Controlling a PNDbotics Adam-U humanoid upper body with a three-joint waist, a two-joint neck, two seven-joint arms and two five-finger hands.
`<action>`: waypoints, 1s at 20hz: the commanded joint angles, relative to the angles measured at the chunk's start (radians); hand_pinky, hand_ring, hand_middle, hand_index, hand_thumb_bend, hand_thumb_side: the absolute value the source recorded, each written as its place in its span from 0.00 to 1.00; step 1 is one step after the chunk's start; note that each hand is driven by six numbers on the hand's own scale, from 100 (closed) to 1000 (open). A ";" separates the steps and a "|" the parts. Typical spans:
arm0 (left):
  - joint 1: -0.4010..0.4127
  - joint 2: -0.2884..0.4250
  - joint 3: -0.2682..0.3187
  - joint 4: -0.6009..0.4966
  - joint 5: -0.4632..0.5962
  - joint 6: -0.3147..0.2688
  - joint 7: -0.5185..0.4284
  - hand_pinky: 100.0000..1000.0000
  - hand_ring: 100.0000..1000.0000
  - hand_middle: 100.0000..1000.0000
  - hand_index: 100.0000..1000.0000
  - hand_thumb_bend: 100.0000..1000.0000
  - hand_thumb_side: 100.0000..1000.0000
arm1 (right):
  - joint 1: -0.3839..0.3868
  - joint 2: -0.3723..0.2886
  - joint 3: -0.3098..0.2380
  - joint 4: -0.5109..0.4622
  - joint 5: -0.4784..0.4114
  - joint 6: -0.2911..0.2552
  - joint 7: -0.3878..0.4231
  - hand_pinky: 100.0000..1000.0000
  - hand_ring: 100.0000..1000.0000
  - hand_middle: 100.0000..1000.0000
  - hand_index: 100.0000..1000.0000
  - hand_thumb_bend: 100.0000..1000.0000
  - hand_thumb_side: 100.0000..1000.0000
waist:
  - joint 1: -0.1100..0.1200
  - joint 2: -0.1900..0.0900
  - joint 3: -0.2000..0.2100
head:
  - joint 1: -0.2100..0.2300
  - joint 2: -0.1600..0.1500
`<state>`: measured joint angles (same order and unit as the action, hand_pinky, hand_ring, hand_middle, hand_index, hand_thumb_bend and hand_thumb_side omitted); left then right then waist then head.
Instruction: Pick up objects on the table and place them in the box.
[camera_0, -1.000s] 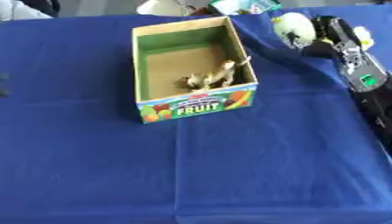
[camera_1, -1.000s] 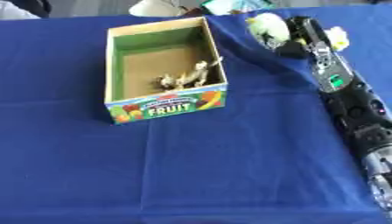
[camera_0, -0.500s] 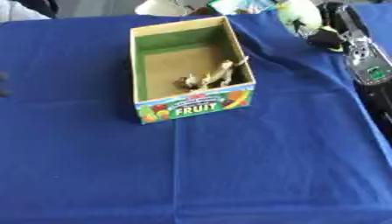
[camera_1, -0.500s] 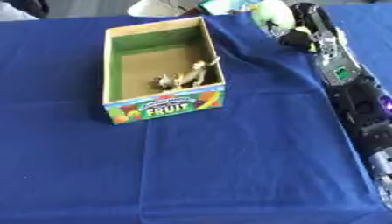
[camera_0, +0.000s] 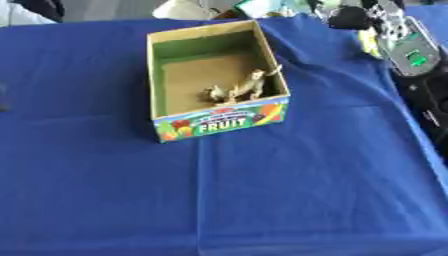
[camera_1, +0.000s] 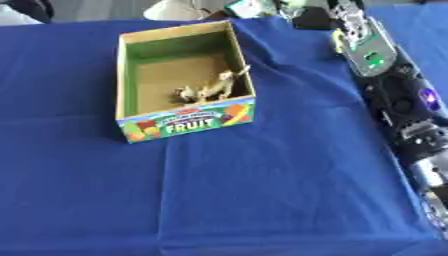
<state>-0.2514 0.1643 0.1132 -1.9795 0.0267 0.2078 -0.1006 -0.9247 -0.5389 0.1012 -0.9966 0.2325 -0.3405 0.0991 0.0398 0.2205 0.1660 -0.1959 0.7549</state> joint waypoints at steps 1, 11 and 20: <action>-0.008 0.005 -0.003 -0.016 0.006 -0.001 -0.004 0.50 0.59 0.62 0.75 0.24 0.57 | -0.038 0.016 0.026 -0.042 0.047 -0.025 0.039 0.70 0.62 0.46 0.55 0.11 0.13 | -0.002 -0.023 0.004 | -0.009 -0.003; -0.009 0.000 -0.008 -0.015 0.010 -0.002 -0.010 0.50 0.59 0.62 0.75 0.24 0.57 | -0.050 0.125 0.073 0.014 0.229 -0.104 0.119 0.71 0.64 0.47 0.57 0.13 0.15 | 0.002 -0.025 0.020 | -0.028 -0.002; -0.011 -0.001 -0.010 -0.014 0.010 -0.001 -0.012 0.50 0.59 0.62 0.75 0.24 0.57 | -0.039 0.166 0.099 0.043 0.322 -0.172 0.158 0.73 0.67 0.51 0.62 0.28 0.21 | 0.002 -0.023 0.025 | -0.031 -0.001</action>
<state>-0.2516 0.1571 0.1019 -1.9795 0.0343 0.2074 -0.1097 -0.9489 -0.3645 0.1987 -0.9449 0.5397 -0.4994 0.2514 0.0410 0.2161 0.1882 -0.2236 0.7551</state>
